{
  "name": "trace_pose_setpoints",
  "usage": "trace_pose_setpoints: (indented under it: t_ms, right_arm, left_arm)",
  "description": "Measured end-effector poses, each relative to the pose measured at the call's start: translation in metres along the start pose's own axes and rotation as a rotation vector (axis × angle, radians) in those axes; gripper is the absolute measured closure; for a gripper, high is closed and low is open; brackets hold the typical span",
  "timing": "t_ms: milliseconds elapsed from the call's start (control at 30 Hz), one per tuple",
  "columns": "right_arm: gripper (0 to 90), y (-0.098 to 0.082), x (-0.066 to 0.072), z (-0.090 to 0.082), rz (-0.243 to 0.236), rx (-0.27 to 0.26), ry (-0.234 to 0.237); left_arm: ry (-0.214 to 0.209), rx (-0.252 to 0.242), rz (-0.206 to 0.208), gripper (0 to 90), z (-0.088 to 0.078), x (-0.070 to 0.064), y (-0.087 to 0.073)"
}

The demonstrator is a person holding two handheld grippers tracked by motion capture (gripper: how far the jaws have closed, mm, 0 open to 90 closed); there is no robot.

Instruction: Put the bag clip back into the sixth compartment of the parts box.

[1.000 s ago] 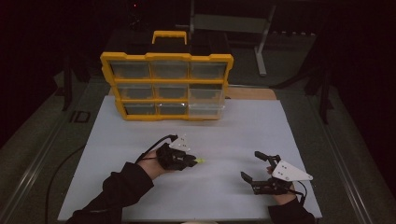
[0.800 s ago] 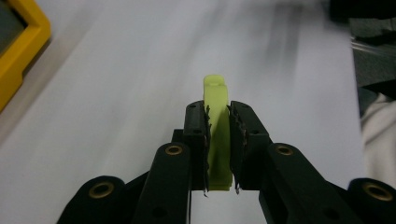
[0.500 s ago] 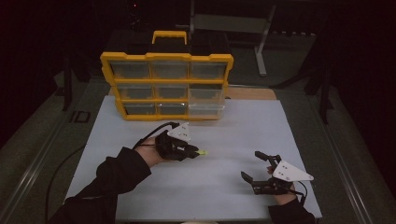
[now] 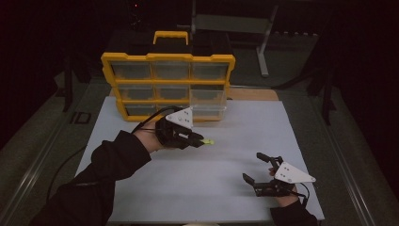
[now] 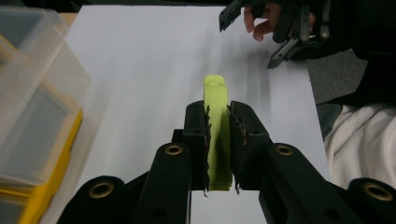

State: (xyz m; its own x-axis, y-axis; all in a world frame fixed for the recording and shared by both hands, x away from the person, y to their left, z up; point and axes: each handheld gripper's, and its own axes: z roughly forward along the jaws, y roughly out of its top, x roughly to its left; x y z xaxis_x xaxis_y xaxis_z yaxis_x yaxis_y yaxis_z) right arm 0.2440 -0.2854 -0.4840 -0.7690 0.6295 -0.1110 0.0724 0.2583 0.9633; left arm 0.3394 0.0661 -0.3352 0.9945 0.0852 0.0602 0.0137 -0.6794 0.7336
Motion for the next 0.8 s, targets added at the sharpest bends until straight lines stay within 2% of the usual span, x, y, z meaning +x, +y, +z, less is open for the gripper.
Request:
trace_pose_setpoints:
  t_ms: [333, 500, 533, 800]
  right_arm:
    - [12.8, 0.001, 0.001, -0.001, -0.004, -0.001, -0.004]
    - [12.9, 0.001, 0.001, -0.001, -0.011, -0.002, -0.005]
    - [12.8, 0.001, 0.001, -0.001, -0.008, -0.002, -0.004]
    - [12.9, 0.001, 0.001, 0.000, -0.008, 0.001, -0.004]
  left_arm:
    - [0.005, -0.042, 0.038, 79.0, -0.016, 0.009, 0.024]
    - [0.008, -0.054, 0.042, 78.9, -0.021, 0.017, 0.033]
    - [-0.003, -0.061, 0.043, 78.9, -0.022, 0.019, 0.035]
    - [0.023, -0.093, 0.052, 78.9, -0.032, 0.035, 0.050]
